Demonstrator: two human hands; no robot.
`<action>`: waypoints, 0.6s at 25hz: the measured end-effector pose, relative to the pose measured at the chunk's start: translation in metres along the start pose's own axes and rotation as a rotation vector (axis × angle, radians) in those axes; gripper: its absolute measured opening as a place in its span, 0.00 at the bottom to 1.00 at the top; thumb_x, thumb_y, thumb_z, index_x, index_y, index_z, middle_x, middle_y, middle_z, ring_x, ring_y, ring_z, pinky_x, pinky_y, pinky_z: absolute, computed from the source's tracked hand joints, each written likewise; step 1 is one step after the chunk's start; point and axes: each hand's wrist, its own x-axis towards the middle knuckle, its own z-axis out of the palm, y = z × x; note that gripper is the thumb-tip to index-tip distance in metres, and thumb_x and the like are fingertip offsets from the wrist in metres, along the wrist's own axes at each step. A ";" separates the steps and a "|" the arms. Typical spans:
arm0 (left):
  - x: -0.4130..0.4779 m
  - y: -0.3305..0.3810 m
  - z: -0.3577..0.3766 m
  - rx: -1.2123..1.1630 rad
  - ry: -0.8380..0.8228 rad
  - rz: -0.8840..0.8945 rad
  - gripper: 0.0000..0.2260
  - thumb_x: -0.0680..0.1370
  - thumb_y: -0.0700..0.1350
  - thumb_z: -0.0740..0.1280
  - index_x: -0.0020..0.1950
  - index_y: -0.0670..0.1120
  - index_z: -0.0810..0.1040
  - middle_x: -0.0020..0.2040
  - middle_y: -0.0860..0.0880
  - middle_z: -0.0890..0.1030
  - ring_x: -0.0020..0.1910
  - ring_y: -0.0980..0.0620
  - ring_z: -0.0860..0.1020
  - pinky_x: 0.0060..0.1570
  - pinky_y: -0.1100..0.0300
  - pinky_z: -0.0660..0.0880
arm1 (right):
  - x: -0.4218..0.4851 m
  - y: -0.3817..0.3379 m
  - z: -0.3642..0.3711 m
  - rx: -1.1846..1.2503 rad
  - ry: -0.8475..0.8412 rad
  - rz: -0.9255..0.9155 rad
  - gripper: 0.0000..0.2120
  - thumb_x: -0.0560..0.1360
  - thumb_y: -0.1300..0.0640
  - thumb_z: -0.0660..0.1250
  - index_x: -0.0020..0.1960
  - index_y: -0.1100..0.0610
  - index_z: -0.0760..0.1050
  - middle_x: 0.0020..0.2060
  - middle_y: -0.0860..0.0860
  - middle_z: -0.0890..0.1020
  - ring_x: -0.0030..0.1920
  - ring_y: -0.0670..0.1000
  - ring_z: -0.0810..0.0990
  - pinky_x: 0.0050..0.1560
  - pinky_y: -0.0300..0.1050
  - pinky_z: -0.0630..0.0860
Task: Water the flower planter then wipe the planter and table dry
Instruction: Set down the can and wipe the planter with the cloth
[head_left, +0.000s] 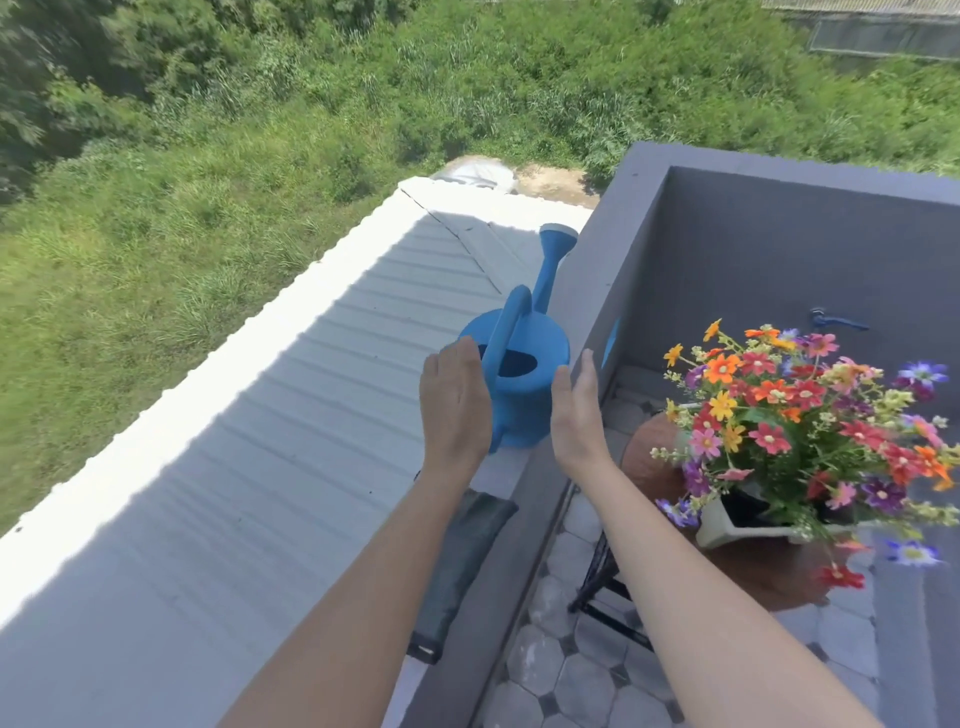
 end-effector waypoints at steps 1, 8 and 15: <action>0.000 -0.008 -0.008 -0.021 0.021 -0.053 0.13 0.82 0.52 0.49 0.38 0.54 0.65 0.39 0.55 0.70 0.44 0.54 0.68 0.44 0.63 0.66 | -0.011 0.005 0.002 0.007 0.016 0.019 0.31 0.82 0.46 0.48 0.78 0.57 0.42 0.79 0.50 0.47 0.78 0.46 0.45 0.75 0.41 0.44; -0.034 -0.124 -0.049 0.542 -0.201 -0.304 0.23 0.80 0.57 0.53 0.63 0.40 0.72 0.58 0.40 0.76 0.60 0.41 0.72 0.59 0.47 0.68 | -0.104 0.050 0.045 -0.183 0.005 0.145 0.31 0.80 0.48 0.55 0.77 0.61 0.50 0.75 0.56 0.58 0.76 0.53 0.57 0.70 0.38 0.52; -0.064 -0.149 -0.056 0.633 -0.239 -0.285 0.20 0.78 0.60 0.56 0.48 0.42 0.71 0.49 0.45 0.75 0.51 0.45 0.74 0.49 0.48 0.74 | -0.110 0.048 0.058 -0.473 0.014 0.106 0.22 0.77 0.49 0.64 0.63 0.63 0.68 0.58 0.57 0.74 0.59 0.56 0.73 0.57 0.45 0.69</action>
